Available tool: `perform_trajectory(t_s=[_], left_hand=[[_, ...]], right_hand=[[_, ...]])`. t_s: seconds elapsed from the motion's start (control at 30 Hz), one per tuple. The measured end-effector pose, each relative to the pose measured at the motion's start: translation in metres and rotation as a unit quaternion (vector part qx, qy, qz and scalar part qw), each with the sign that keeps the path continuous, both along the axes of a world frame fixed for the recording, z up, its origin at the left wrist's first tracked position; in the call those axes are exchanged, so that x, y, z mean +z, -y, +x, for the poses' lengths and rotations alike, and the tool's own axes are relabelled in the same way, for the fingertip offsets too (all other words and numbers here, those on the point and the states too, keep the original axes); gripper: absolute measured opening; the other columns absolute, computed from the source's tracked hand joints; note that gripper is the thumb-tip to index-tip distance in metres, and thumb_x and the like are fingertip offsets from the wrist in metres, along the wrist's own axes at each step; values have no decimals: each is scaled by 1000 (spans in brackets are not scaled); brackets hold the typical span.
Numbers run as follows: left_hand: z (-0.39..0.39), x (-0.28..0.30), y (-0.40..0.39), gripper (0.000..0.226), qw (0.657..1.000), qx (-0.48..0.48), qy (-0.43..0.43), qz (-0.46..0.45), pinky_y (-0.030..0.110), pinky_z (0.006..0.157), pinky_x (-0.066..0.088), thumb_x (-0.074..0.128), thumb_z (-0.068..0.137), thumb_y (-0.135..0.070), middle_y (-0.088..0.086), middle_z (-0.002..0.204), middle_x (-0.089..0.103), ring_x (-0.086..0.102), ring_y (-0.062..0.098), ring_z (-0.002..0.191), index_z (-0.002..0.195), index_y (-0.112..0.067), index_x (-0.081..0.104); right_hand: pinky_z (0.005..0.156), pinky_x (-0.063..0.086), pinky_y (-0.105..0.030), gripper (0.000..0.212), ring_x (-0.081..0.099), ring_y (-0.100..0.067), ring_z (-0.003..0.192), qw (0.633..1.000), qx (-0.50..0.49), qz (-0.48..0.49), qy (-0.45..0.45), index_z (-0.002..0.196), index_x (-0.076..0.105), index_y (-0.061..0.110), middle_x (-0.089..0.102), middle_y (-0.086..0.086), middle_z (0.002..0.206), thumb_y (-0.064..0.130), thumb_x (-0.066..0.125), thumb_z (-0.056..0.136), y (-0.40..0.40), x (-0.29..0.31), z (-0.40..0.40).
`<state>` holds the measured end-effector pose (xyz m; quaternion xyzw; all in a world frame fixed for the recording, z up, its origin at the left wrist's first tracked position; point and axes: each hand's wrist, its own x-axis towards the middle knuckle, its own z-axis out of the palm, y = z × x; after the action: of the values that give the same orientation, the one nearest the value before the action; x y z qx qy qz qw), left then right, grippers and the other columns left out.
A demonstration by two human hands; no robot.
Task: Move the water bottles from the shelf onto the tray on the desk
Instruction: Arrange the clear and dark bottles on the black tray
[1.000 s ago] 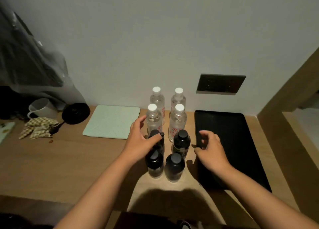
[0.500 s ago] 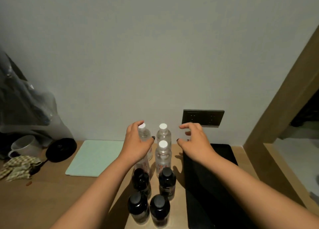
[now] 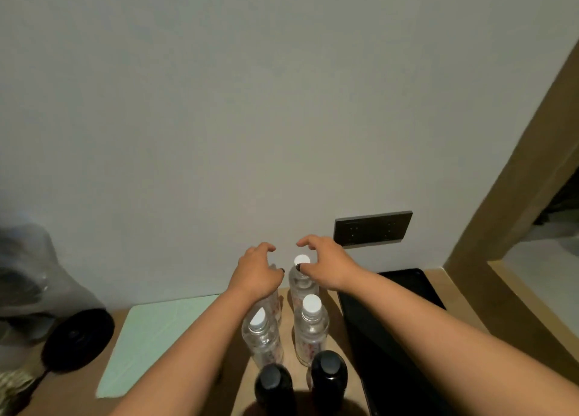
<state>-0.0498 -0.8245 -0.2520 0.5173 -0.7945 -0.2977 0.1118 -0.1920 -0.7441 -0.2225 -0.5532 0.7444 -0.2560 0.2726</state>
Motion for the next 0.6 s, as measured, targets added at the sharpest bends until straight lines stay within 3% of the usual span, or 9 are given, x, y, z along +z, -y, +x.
perform_trajectory(t_s=[0.13,0.27,0.43,0.5,0.6], left_hand=[[-1,-19,7,40,997,-33,66,-20,36,96,45,54,87,-18,9,133,45,49,29,118,126,-20,53],[1,-27,10,36,996,-36,60,-49,37,93,46,48,89,-11,7,128,45,50,27,114,123,-22,55],[4,-24,10,39,998,-45,47,-26,33,95,45,54,88,-14,7,129,46,52,25,115,126,-22,54],[6,-18,7,41,999,-34,14,-32,27,95,40,57,87,-13,8,131,49,52,23,118,127,-20,53],[10,-4,-5,38,987,-9,-113,-111,16,93,34,54,88,-8,-2,127,54,51,11,116,124,-20,57]], right_hand=[[95,37,-22,42,50,-20,122,999,26,19,1,128,53,18,53,-5,134,12,59,87,10,-16,-2],[94,41,-24,38,54,-18,115,999,27,-6,16,123,57,17,60,-3,125,11,61,85,10,-27,-6],[84,47,-31,29,56,-19,97,999,14,-38,-2,112,57,19,63,-6,111,16,65,85,14,-36,-7],[85,48,-33,27,57,-20,100,999,29,-44,-11,114,57,20,63,-6,113,17,61,87,12,-37,-9],[88,47,-28,29,57,-17,108,996,47,-69,-7,119,56,23,61,-1,120,17,56,91,3,-33,-19]])
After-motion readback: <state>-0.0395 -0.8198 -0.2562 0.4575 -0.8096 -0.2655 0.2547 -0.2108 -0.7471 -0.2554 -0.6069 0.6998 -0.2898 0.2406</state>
